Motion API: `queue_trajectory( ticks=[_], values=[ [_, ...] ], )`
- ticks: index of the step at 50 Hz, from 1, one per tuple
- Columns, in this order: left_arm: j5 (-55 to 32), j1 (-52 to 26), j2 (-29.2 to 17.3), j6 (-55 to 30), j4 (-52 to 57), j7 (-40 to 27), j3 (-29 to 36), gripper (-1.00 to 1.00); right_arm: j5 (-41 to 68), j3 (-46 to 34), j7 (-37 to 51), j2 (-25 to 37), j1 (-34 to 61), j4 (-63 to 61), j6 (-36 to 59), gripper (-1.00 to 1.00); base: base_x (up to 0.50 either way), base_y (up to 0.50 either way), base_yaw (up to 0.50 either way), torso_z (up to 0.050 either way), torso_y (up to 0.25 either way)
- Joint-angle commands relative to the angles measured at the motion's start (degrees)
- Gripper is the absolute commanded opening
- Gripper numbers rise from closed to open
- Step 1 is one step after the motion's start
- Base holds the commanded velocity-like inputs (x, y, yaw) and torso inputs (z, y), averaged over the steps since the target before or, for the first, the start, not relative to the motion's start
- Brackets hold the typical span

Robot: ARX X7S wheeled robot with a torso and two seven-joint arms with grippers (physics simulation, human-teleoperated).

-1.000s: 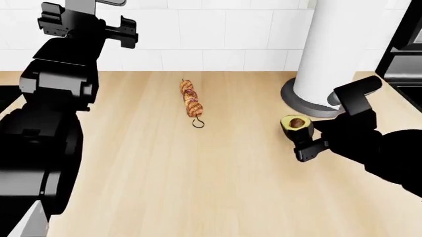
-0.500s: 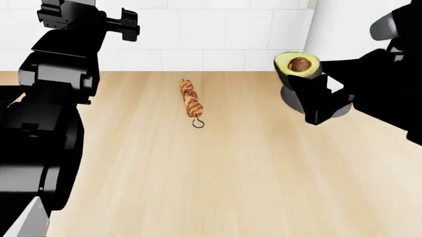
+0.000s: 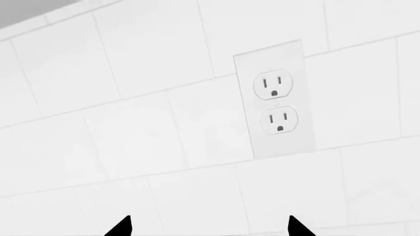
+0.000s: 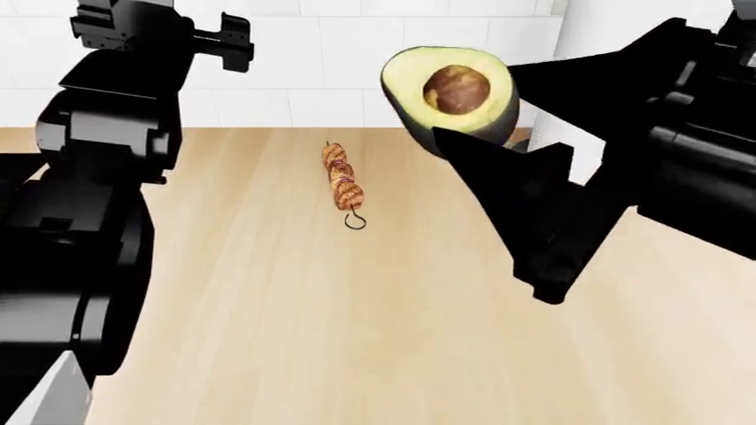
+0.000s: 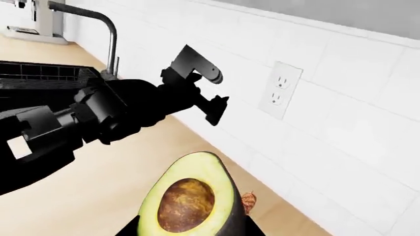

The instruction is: Pick the avocado from the counter and place it in the cabinet.

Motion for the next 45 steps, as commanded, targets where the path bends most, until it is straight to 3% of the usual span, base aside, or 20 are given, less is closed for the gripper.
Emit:
queue_trajectory(
  ticks=[1, 9, 28, 35, 45],
  values=[
    [-0.07, 0.38, 0.21, 0.16, -0.01, 0.14, -0.41, 1.00, 4.66, -3.31, 3.69, -2.40, 18.36, 3.04, -0.39, -1.00, 0.00, 0.00, 0.00, 0.000, 0.000],
    [0.01, 0.93, 0.62, 0.51, -0.01, 0.45, -0.63, 1.00, -1.45, -3.44, 0.81, -4.16, 30.64, 8.07, 2.49, -1.00, 0.00, 0.00, 0.00, 0.000, 0.000],
    [-0.07, 1.57, 0.79, 0.80, -0.01, 0.83, -1.24, 1.00, -22.65, -5.41, -12.56, -6.80, 46.74, 13.08, 5.45, -1.00, 0.00, 0.00, 0.00, 0.000, 0.000],
    [-0.07, 1.71, 0.55, 0.84, -0.01, 0.82, -1.73, 1.00, -43.30, -12.85, -24.30, -7.33, 51.66, 20.45, -2.34, -1.00, 0.00, 0.00, 0.00, 0.000, 0.000],
    [0.12, 1.91, 0.65, 0.77, -0.01, 1.28, -1.59, 1.00, -64.20, -18.49, -34.15, -9.98, 51.65, 37.96, -15.01, -1.00, 0.00, 0.00, 0.00, 0.000, 0.000]
  ],
)
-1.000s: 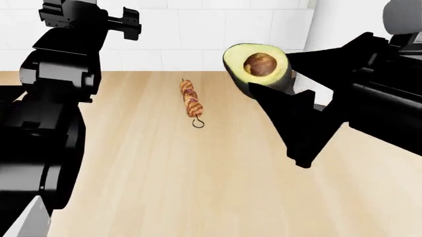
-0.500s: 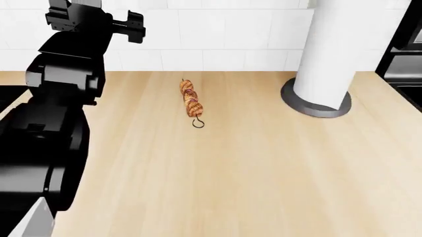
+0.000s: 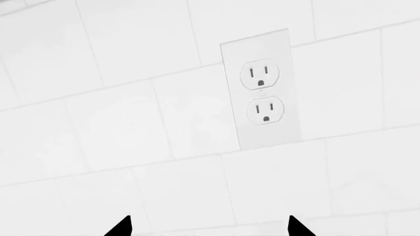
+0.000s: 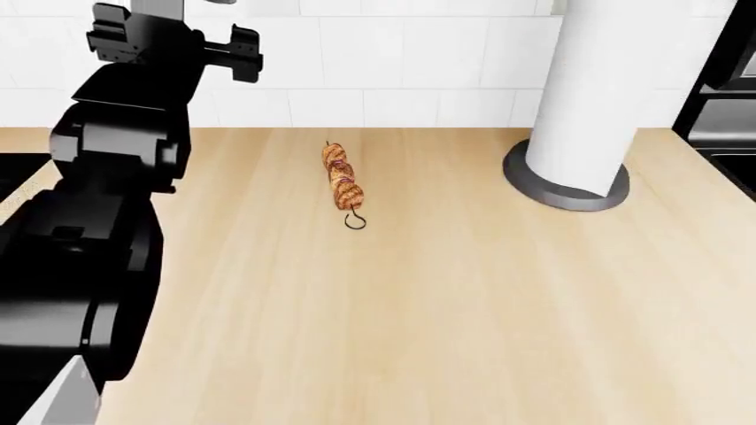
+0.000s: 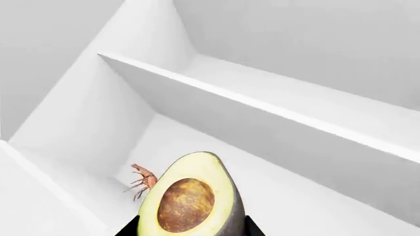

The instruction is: Pick the avocado from the counter and place it in the cabinet.

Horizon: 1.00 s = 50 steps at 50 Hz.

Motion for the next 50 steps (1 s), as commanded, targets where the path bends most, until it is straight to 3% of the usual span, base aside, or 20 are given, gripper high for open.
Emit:
queue_trajectory(
  ticks=[1, 12, 27, 31, 32, 40, 50],
  values=[
    [0.13, 0.30, 0.04, 0.01, 0.00, 0.31, 0.00, 1.00, -22.94, -5.95, -11.23, -2.75, 2.14, 17.43, -11.79, -1.00, 0.00, 0.00, 0.00, 0.000, 0.000],
    [0.31, 0.91, 0.39, 0.11, 0.00, 0.78, 1.09, 1.00, -26.65, -2.82, -9.83, -8.10, -7.21, 41.38, -23.28, -1.00, 0.00, 0.00, 0.00, 0.000, 0.000],
    [0.20, 0.63, 0.51, -0.29, 0.00, 1.19, 3.14, 1.00, -35.69, -4.52, -15.59, -16.31, -0.89, 78.87, -41.71, -1.00, 0.00, 0.00, 0.00, 0.000, 0.000],
    [0.24, 0.48, 0.37, -0.36, 0.00, 1.25, 3.78, 1.00, -40.91, -1.37, -15.06, -17.41, -2.47, 79.02, -41.51, -1.00, 0.00, 0.00, 0.00, 0.000, 0.000],
    [0.17, 0.46, 0.36, -0.48, 0.00, 1.28, 3.77, 1.00, -42.39, 0.19, -15.47, -17.75, -2.46, 79.02, -41.27, 1.00, 0.00, 0.00, 0.00, 0.000, 0.000],
    [-0.20, 0.54, 0.11, -0.75, 0.00, 0.98, 2.60, 1.00, -54.86, 9.72, -16.88, -19.36, -1.99, 79.02, -39.54, 1.00, 0.00, 0.00, 0.00, 0.000, 0.000],
    [0.11, 0.20, -0.26, -0.75, 0.00, 0.52, 2.25, 1.00, -62.93, 17.41, -18.73, -19.63, -1.20, 79.02, -39.05, 1.00, 0.00, 0.00, 0.00, 0.000, 0.000]
  ],
)
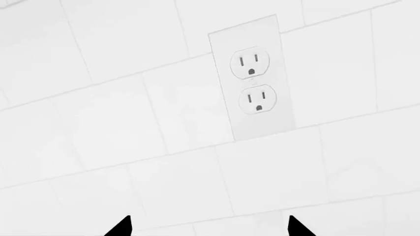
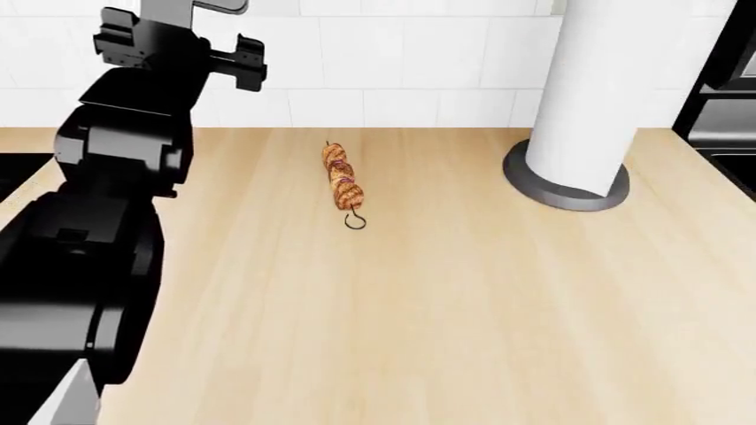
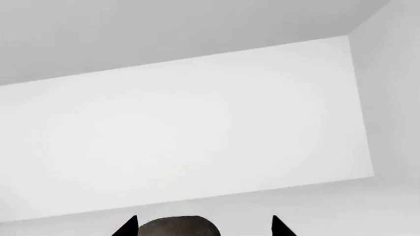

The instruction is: Pick the avocado from the counter and place it in the cabinet.

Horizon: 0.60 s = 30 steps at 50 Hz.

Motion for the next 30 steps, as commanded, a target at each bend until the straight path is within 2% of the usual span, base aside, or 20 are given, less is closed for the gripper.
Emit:
queue_trajectory(
  ticks=[1, 8, 12, 22, 26, 27, 30],
  values=[
    [0.12, -0.31, -0.32, -0.13, 0.01, -0.30, -0.20, 1.00, -10.61, 8.12, -2.39, -1.18, 0.79, 2.67, -0.13, 1.00, 0.00, 0.00, 0.00, 0.000, 0.000],
    [0.18, -1.08, -0.50, -0.30, 0.01, -0.15, 0.23, 1.00, -11.86, 8.15, -8.12, -2.72, 5.74, 0.33, 2.59, 1.00, 0.00, 0.00, 0.00, 0.000, 0.000],
    [0.13, -1.28, -0.54, -0.22, 0.01, -0.18, 0.39, 1.00, -9.32, 9.67, -8.55, -2.93, 3.05, -18.03, 15.51, 1.00, 0.00, 0.00, 0.00, 0.000, 0.000],
    [0.06, -2.20, -0.51, -0.37, 0.01, -0.04, 0.40, 1.00, -3.44, 13.30, -6.56, -1.69, -2.67, -52.93, 42.00, 1.00, 0.00, 0.00, 0.00, 0.000, 0.000],
    [0.00, -2.40, -0.33, -0.36, 0.01, 0.18, 0.31, 1.00, 0.15, 16.07, -5.84, -0.29, -5.26, -69.11, 56.26, 1.00, 0.00, 0.00, 0.00, 0.000, 0.000],
    [0.01, -2.42, -0.27, -0.35, 0.01, 0.22, 0.29, 1.00, 8.23, 15.99, -0.32, 1.69, -5.41, -69.53, 56.76, 1.00, 0.00, 0.00, 0.00, 0.000, 0.000],
    [-0.03, -2.54, -0.07, -0.38, 0.01, 0.26, 0.13, 1.00, 34.01, 15.29, 25.47, 9.43, -4.83, -68.60, 56.72, 1.00, 0.00, 0.00, 0.00, 0.000, 0.000]
  ],
)
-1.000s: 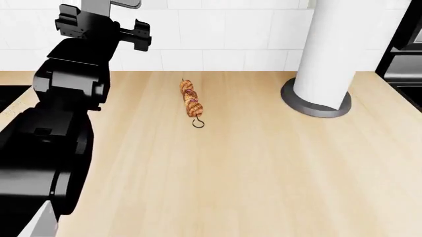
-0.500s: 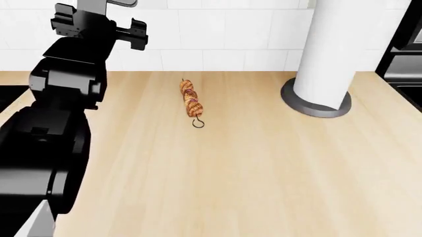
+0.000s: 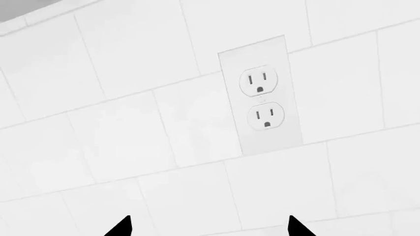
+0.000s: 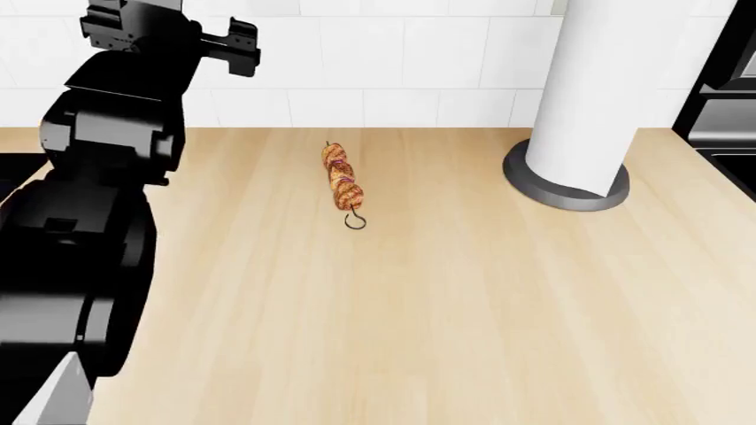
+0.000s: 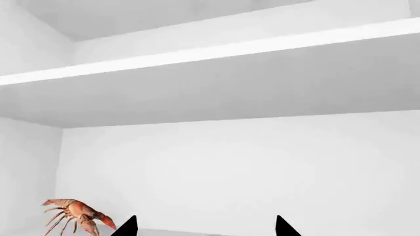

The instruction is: Pick the avocado from the counter and place it in the cabinet.

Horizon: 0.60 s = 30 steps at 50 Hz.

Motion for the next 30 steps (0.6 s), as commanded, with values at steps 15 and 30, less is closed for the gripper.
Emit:
queue_trajectory(
  ticks=[15, 30],
  values=[
    [0.03, -0.71, 0.86, 0.10, 0.00, 0.42, -0.12, 1.00, 122.24, -8.10, 81.08, 16.69, -6.86, -35.45, -2.57, 1.00, 0.00, 0.00, 0.00, 0.000, 0.000],
    [0.11, 0.09, 1.17, 0.31, 0.00, 0.37, 0.48, 1.00, 131.96, -5.27, 85.09, 24.80, -29.94, -50.98, -10.53, 1.00, 0.00, 0.00, 0.00, 0.000, 0.000]
  ],
)
